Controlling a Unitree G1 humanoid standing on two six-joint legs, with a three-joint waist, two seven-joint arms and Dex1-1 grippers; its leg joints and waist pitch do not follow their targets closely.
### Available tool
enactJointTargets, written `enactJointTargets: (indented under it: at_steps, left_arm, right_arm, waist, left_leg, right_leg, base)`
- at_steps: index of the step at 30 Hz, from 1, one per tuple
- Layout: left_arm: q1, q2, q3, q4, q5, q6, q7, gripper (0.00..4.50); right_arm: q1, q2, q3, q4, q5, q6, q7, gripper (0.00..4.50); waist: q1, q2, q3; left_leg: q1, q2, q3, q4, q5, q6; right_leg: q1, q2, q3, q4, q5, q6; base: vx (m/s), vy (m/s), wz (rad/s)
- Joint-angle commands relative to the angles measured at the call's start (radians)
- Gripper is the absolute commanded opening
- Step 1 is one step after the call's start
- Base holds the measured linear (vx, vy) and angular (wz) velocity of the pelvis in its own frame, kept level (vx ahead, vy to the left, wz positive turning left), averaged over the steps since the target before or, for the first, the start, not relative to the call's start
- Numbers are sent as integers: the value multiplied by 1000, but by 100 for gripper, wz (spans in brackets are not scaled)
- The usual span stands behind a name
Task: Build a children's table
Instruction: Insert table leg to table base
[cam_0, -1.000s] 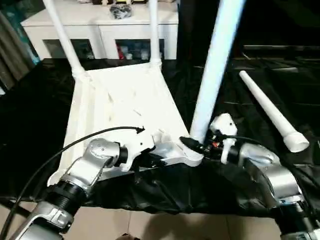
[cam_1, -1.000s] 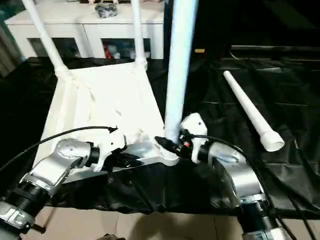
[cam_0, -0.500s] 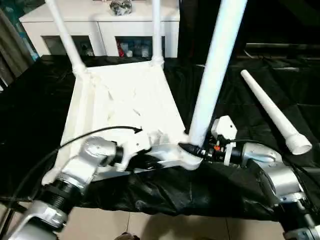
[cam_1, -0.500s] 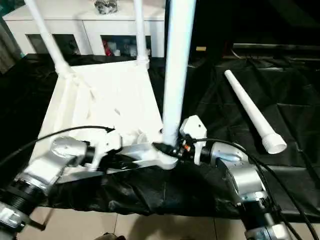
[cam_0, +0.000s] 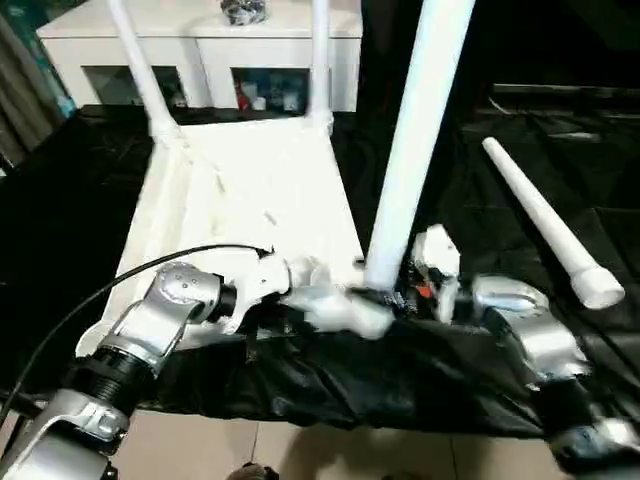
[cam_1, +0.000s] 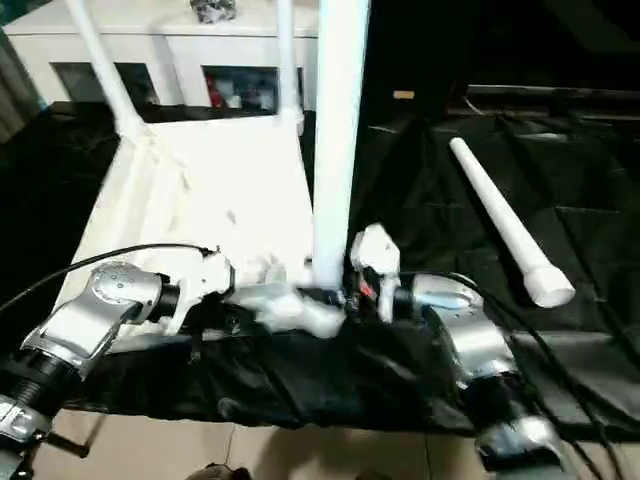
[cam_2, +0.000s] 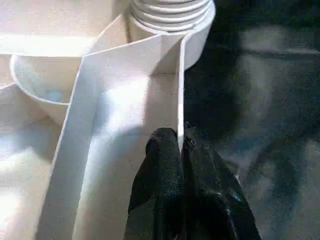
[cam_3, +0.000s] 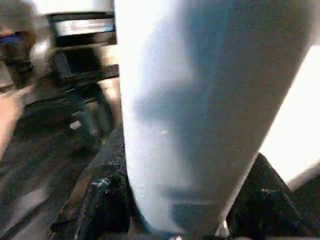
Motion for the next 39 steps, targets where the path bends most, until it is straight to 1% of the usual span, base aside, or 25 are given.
enactJointTargets:
  at_steps: [1,2,3,5,7,8,9,10,11,12,15,18,19,22,24,27,28,29,30,32,33,34,35,37,39]
  left_arm:
    - [-32,-13,47,-33,-15,9,39,0]
    - [-33,-28,60,-45,-14,39,82,0]
    - [-32,-57,81,-74,-7,92,162,0]
    - [-30,-68,87,-87,-2,111,193,0]
    - [-18,-122,109,-144,14,182,306,0]
    - [-13,-149,118,-167,21,212,352,0]
    - [-5,-202,134,-206,31,260,437,0]
    - [4,-246,138,-237,35,291,485,0]
    - [11,-268,129,-256,43,302,503,0]
    - [14,-275,117,-264,54,300,508,0]
    - [19,-297,96,-271,51,299,520,0]
    - [13,-292,85,-263,50,293,519,0]
    - [12,-290,83,-262,48,297,518,0]
    - [3,-273,81,-257,62,293,495,0]
    - [5,-259,67,-262,69,292,482,0]
    - [13,-237,44,-263,73,281,454,0]
    - [15,-233,41,-265,70,281,448,0]
    - [16,-226,38,-264,70,273,441,0]
    - [17,-219,35,-262,70,265,432,0]
    - [16,-212,34,-259,68,260,422,0]
    - [15,-205,32,-255,65,252,408,0]
    - [14,-199,31,-252,63,246,397,0]
    - [13,-195,30,-250,61,243,389,0]
    - [10,-179,27,-239,60,220,370,0]
    - [9,-163,25,-231,54,195,346,0]
  right_arm:
    - [23,-1,13,93,-64,26,-66,189]
    - [3,13,-7,122,-70,25,-129,189]
    - [-29,38,-37,168,-81,25,-235,189]
    - [-40,47,-46,184,-86,25,-272,189]
    - [-69,79,-68,231,-89,40,-363,189]
    - [-80,91,-73,252,-92,43,-394,189]
    - [-100,115,-85,289,-95,53,-450,189]
    - [-114,132,-92,318,-98,55,-490,189]
    - [-121,142,-94,335,-101,55,-511,189]
    - [-125,147,-93,346,-103,55,-517,189]
    - [-135,163,-96,372,-108,49,-551,189]
    - [-143,172,-103,387,-111,40,-570,189]
    - [-146,174,-105,393,-112,37,-578,189]
    - [-161,192,-109,406,-111,28,-577,189]
    - [-169,198,-104,410,-122,23,-581,189]
    - [-177,204,-115,410,-115,11,-590,189]
    - [-179,207,-122,409,-110,9,-592,245]
    - [-182,206,-125,408,-108,6,-590,245]
    - [-185,206,-130,410,-105,3,-583,262]
    - [-190,206,-137,412,-100,2,-570,276]
    - [-191,206,-138,409,-98,-6,-556,286]
    - [-192,205,-136,406,-98,-8,-549,297]
    - [-193,205,-135,403,-99,-8,-546,306]
    - [-195,200,-125,401,-107,-16,-528,314]
    - [-193,191,-114,388,-116,-17,-516,338]
  waist:
    - [2,-2,-40]
    - [2,-1,-39]
    - [-5,0,-41]
    - [-10,-3,-43]
    - [-12,0,-45]
    - [-15,-2,-45]
    - [-16,-4,-50]
    - [-16,-4,-48]
    - [-17,-10,-53]
    - [-13,-10,-56]
    - [-9,-7,-64]
    - [-5,-6,-68]
    - [-5,-5,-67]
    - [-8,-1,-66]
    - [-12,0,-61]
    - [-14,2,-61]
    - [-15,2,-61]
    - [-14,3,-62]
    - [-14,6,-62]
    - [-11,4,-64]
    - [-9,5,-62]
    - [-9,3,-62]
    - [-6,5,-64]
    - [-2,5,-65]
    - [2,6,-66]
  left_leg:
    - [24,42,-36,-89,-476,-43]
    - [23,43,-36,-90,-478,-42]
    - [22,42,-37,-90,-473,-50]
    - [19,39,-37,-89,-465,-52]
    - [21,39,-33,-86,-451,-44]
    - [20,39,-31,-85,-444,-41]
    - [18,40,-26,-80,-396,-30]
    - [13,38,-27,-79,-380,-24]
    - [10,37,-25,-76,-349,-12]
    - [6,33,-23,-72,-316,4]
    - [6,33,-20,-64,-256,33]
    - [8,33,-17,-59,-206,53]
    - [7,33,-17,-60,-204,55]
    - [9,34,-18,-62,-232,50]
    - [13,34,-18,-66,-292,26]
    - [16,34,-20,-69,-317,10]
    - [16,35,-20,-69,-319,8]
    - [17,35,-20,-69,-318,6]
    - [16,34,-21,-69,-313,6]
    - [21,35,-16,-65,-304,9]
    - [17,35,-17,-66,-292,15]
    - [15,35,-17,-66,-288,18]
    - [16,35,-18,-65,-271,22]
    - [16,35,-17,-64,-256,28]
    - [17,35,-17,-62,-242,32]
  right_leg:
    - [23,-62,39,-94,-493,-177]
    - [22,-62,38,-96,-499,-172]
    - [22,-61,38,-92,-487,-175]
    - [24,-60,35,-92,-476,-177]
    - [22,-58,37,-93,-446,-182]
    - [21,-57,38,-93,-433,-188]
    - [28,-58,39,-88,-376,-211]
    - [29,-57,37,-88,-367,-215]
    - [34,-56,35,-86,-343,-217]
    - [37,-53,34,-84,-313,-215]
    - [39,-51,33,-76,-217,-236]
    - [42,-46,31,-65,-111,-265]
    - [43,-47,31,-64,-105,-269]
    - [43,-46,29,-66,-134,-272]
    - [40,-48,30,-74,-216,-255]
    - [38,-48,31,-77,-252,-236]
    - [38,-47,31,-77,-251,-235]
    - [37,-46,31,-77,-240,-236]
    - [38,-46,31,-74,-227,-240]
    - [33,-44,34,-72,-189,-257]
    - [36,-45,33,-70,-174,-263]
    - [38,-45,32,-69,-169,-262]
    - [38,-45,32,-66,-150,-265]
    - [40,-45,32,-63,-130,-270]
    - [41,-46,32,-60,-112,-274]
  base:
    - [0,0,0]
    - [0,0,0]
    - [0,0,0]
    - [0,0,0]
    - [0,0,0]
    - [0,0,0]
    - [0,0,0]
    - [0,0,0]
    - [0,0,0]
    - [0,0,0]
    - [37,-7,-1]
    - [19,-5,0]
    - [0,0,0]
    - [0,0,0]
    - [0,0,0]
    - [0,0,0]
    - [0,0,0]
    - [0,0,0]
    - [0,0,0]
    - [0,0,0]
    - [0,0,0]
    - [0,0,0]
    - [0,0,0]
    - [0,0,0]
    - [0,0,0]
